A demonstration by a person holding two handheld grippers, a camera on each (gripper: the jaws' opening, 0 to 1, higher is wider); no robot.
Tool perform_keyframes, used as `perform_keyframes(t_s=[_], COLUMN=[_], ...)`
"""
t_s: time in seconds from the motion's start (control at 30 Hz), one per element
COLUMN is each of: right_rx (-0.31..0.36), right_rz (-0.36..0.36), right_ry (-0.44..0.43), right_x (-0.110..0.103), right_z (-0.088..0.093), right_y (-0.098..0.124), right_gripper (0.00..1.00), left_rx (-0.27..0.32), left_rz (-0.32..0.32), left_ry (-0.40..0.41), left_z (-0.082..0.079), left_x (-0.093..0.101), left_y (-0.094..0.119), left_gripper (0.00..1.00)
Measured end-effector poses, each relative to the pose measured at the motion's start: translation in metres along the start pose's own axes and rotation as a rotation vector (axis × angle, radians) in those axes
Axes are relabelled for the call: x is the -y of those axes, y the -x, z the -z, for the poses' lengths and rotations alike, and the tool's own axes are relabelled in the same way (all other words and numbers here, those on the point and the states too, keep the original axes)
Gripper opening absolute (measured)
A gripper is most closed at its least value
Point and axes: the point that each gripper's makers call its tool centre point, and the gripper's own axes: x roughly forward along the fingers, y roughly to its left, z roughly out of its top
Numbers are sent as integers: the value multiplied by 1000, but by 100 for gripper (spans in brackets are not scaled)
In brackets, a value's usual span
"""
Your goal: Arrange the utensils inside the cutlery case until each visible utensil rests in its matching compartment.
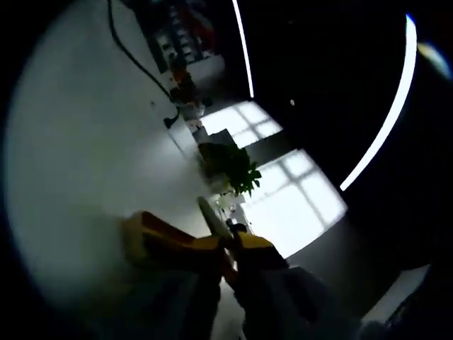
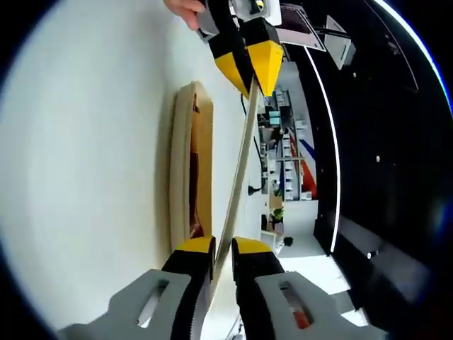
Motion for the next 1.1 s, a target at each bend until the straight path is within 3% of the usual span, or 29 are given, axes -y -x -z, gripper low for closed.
perform_keyframes(t_s=[0.17,0.23,0.37,0.57,0.7,0.77,0.83,1.0,1.1], right_rx=[44,86,102,173,251,279,323,332,366], right_rz=[-30,-60,-113,-236,-386,-450,-471,-476,-537], right_ry=[-42,-106,-201,-650,-1126,-1284,-1387,-1545,-1671], right_x=[-3,-5,-4,-6,-19,-26,-29,-33,-32], right_z=[3,4,20,56,80,85,88,96,91], right_y=[4,5,15,34,35,37,37,29,28], right_gripper=[12,12,15,18,21,22,22,22,22], left_rx=[5,9,3,4,6,9,10,17,18], left_rz=[12,1,6,8,2,8,2,-2,-5], left_ry=[-45,-56,-45,-50,-60,-59,-68,-68,-67], left_z=[2,1,3,3,4,4,4,3,3], left_x=[8,5,5,7,7,8,8,8,8], left_y=[-3,-3,-4,-4,-4,-4,-4,-5,-4], left_gripper=[4,4,4,4,4,4,4,5,5])
